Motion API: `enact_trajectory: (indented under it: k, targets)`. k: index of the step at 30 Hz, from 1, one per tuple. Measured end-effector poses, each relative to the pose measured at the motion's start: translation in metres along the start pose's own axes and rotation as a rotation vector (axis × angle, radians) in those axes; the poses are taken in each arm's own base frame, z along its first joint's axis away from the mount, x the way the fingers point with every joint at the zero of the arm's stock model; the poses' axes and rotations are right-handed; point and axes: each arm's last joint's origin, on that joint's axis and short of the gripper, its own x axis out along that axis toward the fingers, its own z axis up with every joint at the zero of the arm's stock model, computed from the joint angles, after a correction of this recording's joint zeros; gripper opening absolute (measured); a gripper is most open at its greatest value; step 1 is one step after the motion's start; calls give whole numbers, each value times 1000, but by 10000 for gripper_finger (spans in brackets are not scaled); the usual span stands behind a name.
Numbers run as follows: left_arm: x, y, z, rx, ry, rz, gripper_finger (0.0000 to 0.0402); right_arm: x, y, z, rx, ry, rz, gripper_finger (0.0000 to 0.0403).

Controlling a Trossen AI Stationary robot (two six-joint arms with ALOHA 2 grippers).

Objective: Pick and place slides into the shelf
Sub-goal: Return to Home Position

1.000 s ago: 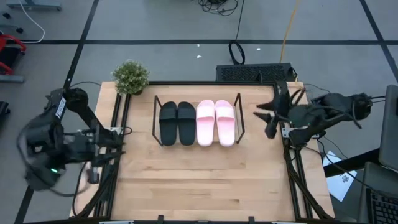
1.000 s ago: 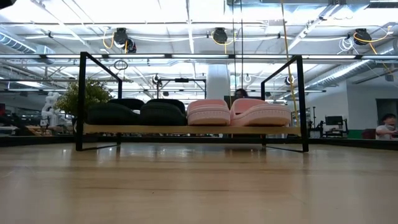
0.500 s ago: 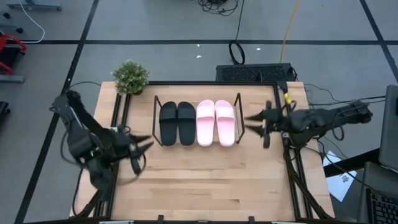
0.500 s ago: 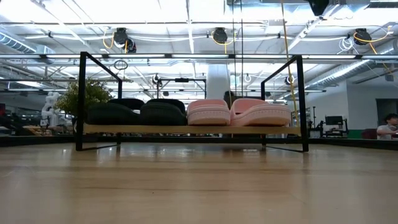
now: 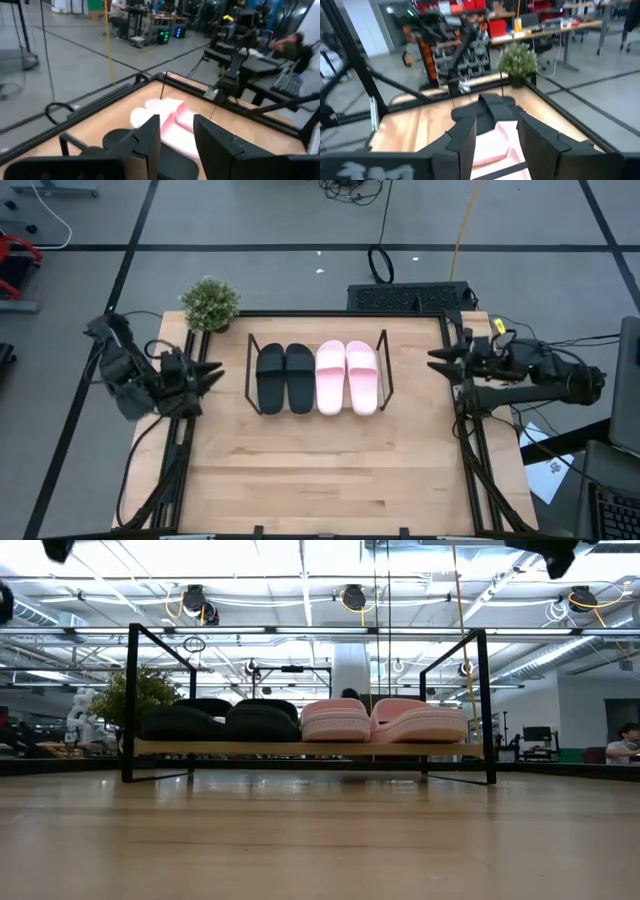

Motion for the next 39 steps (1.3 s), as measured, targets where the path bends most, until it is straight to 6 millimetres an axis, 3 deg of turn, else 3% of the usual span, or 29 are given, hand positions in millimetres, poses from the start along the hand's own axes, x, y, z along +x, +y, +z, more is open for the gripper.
enact_trajectory:
  k: [4, 11, 14, 18, 21, 25, 31, 39]
  targets:
    - [-7, 26, -7, -75, -49, -68, 118, -10, -5, -13, 11, -65, 23, 134]
    - [-12, 35, -17, -42, -79, -329, 118, -21, -12, -46, 157, -98, 109, 134]
    - [-13, 36, -22, -41, -89, -481, 118, -18, -9, -58, 139, -103, 253, 134]
    - [-13, 33, -33, -43, -97, -645, 118, -12, 0, -59, 51, -129, 520, 134]
    - [-14, 29, -42, -41, -91, -770, 118, -11, 3, -62, 80, -97, 621, 134]
    - [-13, 24, -55, -18, -49, -887, 118, -9, 3, -65, 101, -81, 637, 134]
    - [-8, 19, -80, -44, -44, -897, 118, 3, 4, -77, 96, -142, 680, 134]
    - [-9, 14, -104, -98, -47, -1012, 118, 26, 1, -113, 207, -102, 630, 134]
